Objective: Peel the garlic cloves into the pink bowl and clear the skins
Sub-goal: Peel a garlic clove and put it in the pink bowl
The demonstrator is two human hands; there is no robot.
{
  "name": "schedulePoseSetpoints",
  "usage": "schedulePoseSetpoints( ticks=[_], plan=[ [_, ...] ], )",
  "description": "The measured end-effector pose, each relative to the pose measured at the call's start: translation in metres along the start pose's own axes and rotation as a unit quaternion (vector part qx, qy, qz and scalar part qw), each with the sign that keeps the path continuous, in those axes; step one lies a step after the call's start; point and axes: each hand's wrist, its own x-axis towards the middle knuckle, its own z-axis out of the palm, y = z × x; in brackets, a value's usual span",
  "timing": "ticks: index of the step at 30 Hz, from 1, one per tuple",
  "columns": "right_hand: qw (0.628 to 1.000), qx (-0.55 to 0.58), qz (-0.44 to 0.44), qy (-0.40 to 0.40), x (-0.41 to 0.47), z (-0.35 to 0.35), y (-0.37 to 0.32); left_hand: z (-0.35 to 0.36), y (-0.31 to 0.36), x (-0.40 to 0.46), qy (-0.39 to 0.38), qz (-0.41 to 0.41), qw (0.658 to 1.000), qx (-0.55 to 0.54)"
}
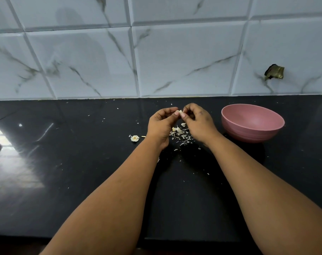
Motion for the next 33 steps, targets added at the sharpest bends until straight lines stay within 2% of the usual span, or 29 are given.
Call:
schedulePoseSetpoints(
  ticks=[12,18,25,28,31,33],
  plan=[
    [0.995,0.044,0.055,0.075,-0.001,-0.007,0.000,-0.005,0.007,0.002,0.015,-0.016,0.998,-0.051],
    [0.997,-0.038,0.059,0.033,-0.006,-0.007,0.002,-0.003,0.009,-0.001,0.008,-0.019,0.998,-0.065],
    [0.990,0.066,0.115,0.057,-0.002,-0.015,0.003,-0.001,0.011,-0.003,0.008,-0.013,0.998,-0.053],
    [0.988,0.056,0.128,0.064,0.001,-0.016,0.008,-0.001,0.010,-0.004,0.009,-0.011,0.999,-0.042],
    [0.989,0.005,0.146,0.020,0.003,-0.016,0.009,-0.001,0.012,-0.004,0.016,-0.012,0.999,-0.044],
    [0.986,0.014,0.169,0.006,0.002,-0.019,0.007,-0.001,0.013,-0.004,0.025,-0.019,0.998,-0.047]
  ],
)
